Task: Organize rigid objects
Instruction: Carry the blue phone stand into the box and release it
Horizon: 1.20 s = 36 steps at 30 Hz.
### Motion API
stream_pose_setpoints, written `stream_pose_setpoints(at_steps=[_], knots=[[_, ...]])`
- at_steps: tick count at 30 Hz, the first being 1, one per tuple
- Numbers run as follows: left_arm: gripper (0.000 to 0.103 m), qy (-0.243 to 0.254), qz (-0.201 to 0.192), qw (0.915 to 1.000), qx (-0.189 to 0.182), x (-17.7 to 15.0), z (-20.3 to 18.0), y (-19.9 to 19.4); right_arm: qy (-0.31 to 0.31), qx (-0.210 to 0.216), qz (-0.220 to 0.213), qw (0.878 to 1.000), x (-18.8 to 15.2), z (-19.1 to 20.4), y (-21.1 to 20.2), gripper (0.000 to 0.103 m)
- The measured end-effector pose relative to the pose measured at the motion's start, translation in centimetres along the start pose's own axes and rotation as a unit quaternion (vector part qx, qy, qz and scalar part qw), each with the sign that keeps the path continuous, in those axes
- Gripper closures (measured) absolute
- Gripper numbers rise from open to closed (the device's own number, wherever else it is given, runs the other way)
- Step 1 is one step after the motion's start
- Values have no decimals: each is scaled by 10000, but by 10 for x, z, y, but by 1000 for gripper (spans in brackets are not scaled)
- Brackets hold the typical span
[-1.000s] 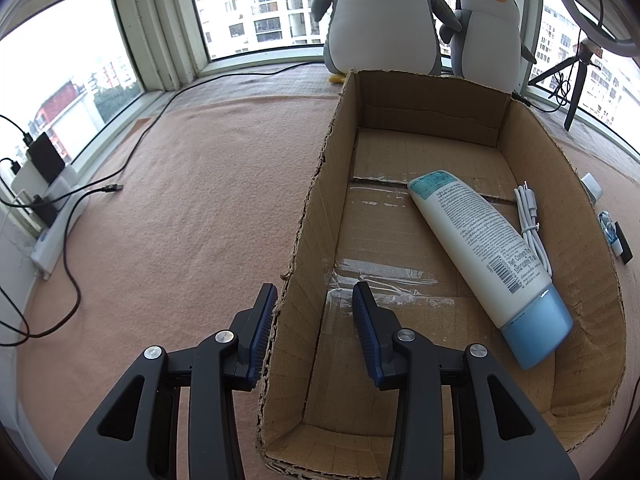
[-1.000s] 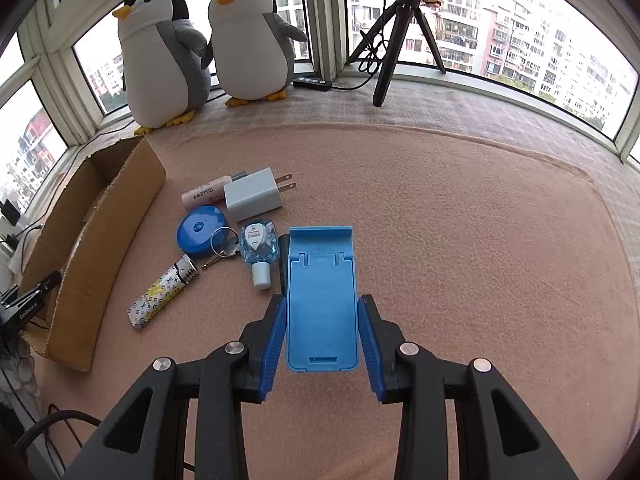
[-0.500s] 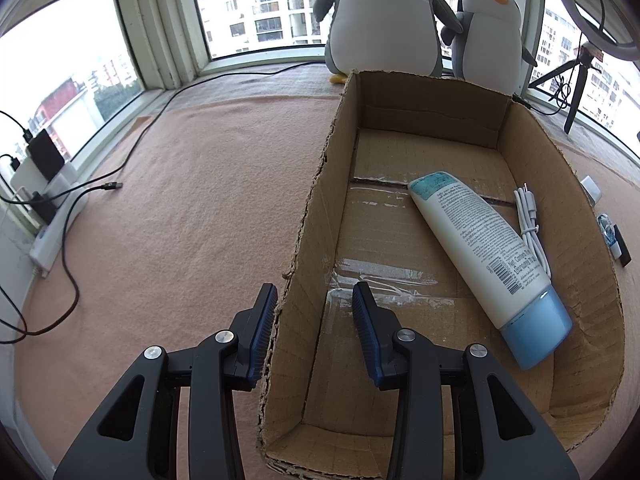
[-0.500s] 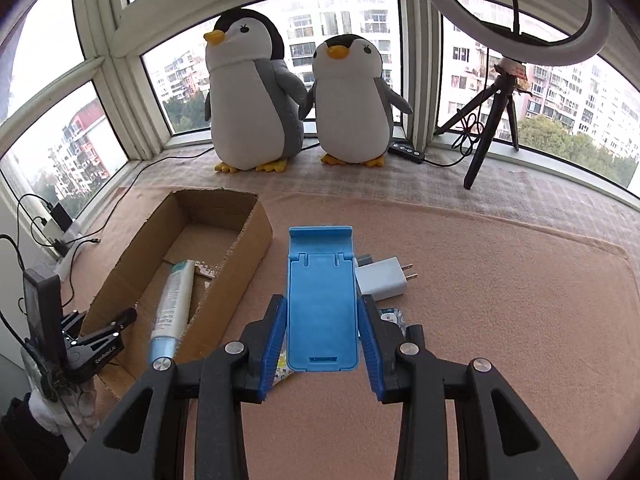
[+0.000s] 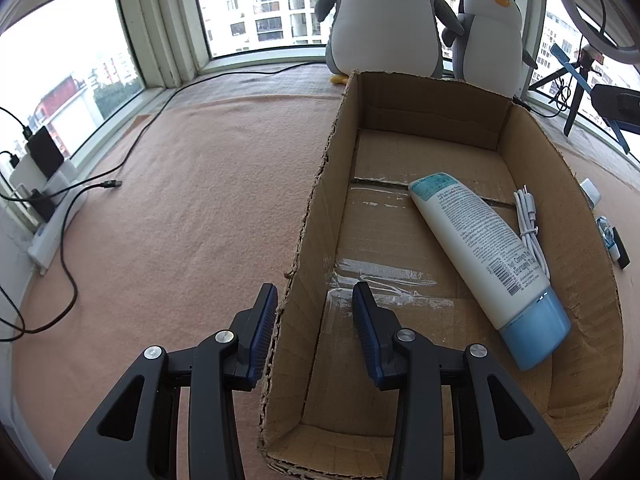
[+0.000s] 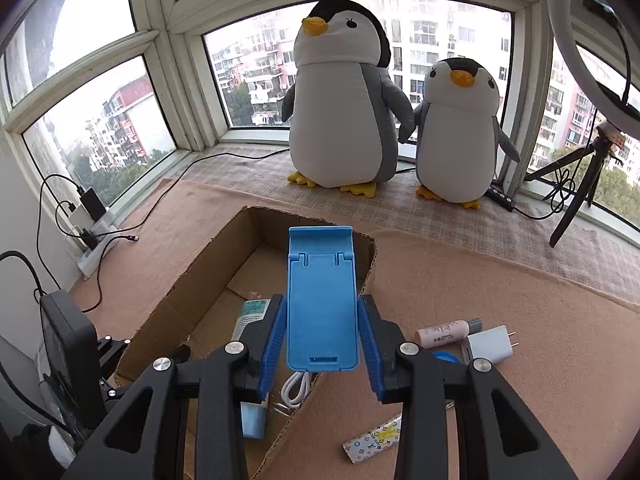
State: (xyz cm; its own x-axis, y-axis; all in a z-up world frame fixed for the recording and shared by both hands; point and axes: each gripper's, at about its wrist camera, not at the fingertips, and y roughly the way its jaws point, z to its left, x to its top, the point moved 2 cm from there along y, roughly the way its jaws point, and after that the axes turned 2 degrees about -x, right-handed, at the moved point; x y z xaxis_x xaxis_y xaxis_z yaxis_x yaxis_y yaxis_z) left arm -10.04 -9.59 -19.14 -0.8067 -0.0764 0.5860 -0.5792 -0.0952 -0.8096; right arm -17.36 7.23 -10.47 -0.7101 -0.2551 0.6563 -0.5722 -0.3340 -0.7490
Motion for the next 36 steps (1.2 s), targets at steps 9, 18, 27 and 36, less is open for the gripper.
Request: stream_pose_setpoints(at_steps=[9, 18, 27, 36], knots=[[65, -1, -2, 10000, 0, 0, 0, 0, -126, 96, 342, 9993, -5, 18, 37, 70], [65, -1, -2, 10000, -1, 0, 1, 0, -390, 141, 426, 9982, -10, 32, 47, 51], [65, -3, -4, 10000, -4, 0, 0, 0, -417, 11, 323, 9986, -10, 35, 44, 26], [65, 13, -4, 10000, 6, 0, 0, 0, -309, 24, 301, 9991, -10, 30, 36, 26]])
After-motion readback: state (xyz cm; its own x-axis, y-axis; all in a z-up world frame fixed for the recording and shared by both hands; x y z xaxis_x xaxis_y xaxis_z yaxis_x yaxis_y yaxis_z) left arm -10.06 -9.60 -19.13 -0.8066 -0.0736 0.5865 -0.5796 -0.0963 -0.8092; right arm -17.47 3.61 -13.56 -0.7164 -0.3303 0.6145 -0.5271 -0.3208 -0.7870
